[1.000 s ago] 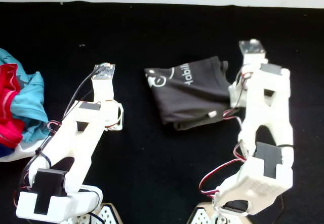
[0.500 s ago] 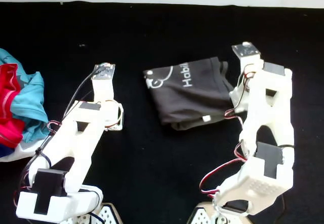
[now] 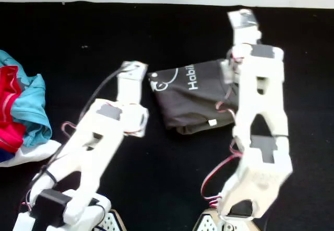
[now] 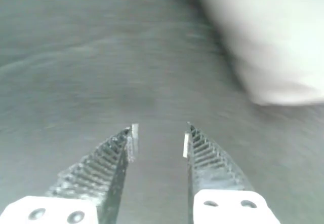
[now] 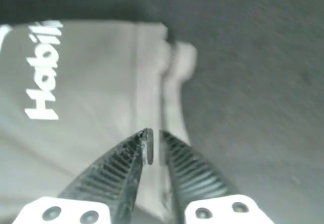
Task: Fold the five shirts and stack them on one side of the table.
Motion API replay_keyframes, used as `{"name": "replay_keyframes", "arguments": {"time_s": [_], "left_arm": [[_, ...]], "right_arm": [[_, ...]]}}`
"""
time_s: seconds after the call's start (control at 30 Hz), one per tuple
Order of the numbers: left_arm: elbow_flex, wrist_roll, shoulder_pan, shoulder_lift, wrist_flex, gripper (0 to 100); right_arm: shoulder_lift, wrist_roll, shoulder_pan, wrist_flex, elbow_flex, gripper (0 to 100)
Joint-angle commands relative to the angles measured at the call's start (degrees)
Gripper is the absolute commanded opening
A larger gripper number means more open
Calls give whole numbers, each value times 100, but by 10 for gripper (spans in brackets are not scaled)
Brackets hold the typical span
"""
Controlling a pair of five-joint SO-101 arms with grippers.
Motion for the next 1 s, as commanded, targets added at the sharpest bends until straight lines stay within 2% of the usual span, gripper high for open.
{"name": "replay_keyframes", "arguments": {"time_s": [0.0,0.3,0.47,0.57,0.67,0.8,0.97], "left_arm": [[-189,545,505,-224,-62,157],[602,589,1042,-189,-1837,157],[558,589,1411,787,-2391,157],[75,589,1534,1569,-2286,157],[-479,580,1543,1727,-1521,157],[-769,580,1622,1701,-1011,157],[-1051,589,1596,822,-352,157]], "right_arm": [[875,-413,-233,-92,-1209,9],[3116,-545,-136,514,-3670,9],[3934,-536,145,752,-4840,9],[4207,-536,303,884,-5402,9],[4303,-536,505,936,-5798,9],[4286,-536,655,1068,-6018,9],[4286,-536,620,1991,-6844,9]]}}
